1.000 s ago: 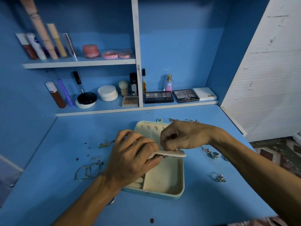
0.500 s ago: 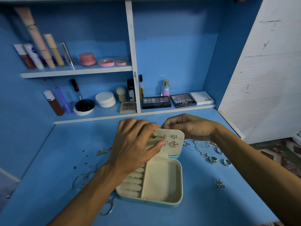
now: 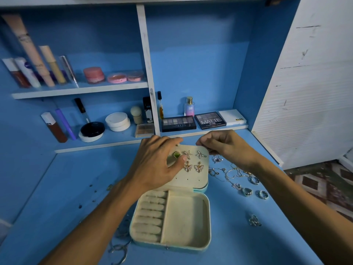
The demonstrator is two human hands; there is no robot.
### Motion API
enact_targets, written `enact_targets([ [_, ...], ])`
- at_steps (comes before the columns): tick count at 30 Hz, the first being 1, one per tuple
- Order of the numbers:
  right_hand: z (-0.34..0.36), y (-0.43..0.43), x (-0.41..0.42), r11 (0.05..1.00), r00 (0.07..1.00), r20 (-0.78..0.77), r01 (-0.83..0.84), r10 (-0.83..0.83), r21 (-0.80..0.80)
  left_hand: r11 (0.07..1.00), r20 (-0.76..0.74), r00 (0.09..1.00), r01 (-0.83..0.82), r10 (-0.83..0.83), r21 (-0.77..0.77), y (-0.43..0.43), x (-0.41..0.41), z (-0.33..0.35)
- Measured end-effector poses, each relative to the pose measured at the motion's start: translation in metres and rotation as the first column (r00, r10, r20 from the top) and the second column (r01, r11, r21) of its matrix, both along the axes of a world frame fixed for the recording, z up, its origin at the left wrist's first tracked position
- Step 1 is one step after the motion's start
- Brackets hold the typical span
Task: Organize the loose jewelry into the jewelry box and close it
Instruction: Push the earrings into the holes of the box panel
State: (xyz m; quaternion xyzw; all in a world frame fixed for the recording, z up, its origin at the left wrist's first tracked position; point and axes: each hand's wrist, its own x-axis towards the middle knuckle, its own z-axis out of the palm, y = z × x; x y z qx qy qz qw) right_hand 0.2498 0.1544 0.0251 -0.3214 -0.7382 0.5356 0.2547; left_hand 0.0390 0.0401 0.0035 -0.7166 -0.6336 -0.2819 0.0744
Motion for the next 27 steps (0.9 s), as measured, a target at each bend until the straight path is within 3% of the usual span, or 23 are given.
enact_targets([
  [6, -0.001, -0.001, -0.003, 0.998, 0.999, 0.043, -0.025, 0.023, 0.060, 0.999, 0.103, 0.994, -0.038, 0.034, 0.034, 0.010, 0.003, 0.001],
  [9, 0.000, 0.004, -0.004, 0.999, 0.999, 0.015, -0.036, 0.037, -0.028, 0.998, 0.154, 0.988, -0.036, 0.028, 0.045, 0.011, 0.004, 0.001],
  [14, 0.004, 0.018, -0.005, 0.939, 0.971, 0.011, -0.228, 0.239, -0.258, 0.996, 0.183, 0.983, 0.005, -0.021, 0.093, 0.002, 0.004, 0.001],
  [27, 0.012, 0.028, -0.019, 0.796, 0.838, 0.063, -0.487, 0.541, -0.360, 0.967, 0.118, 0.990, 0.043, -0.075, 0.252, -0.017, 0.008, 0.000],
])
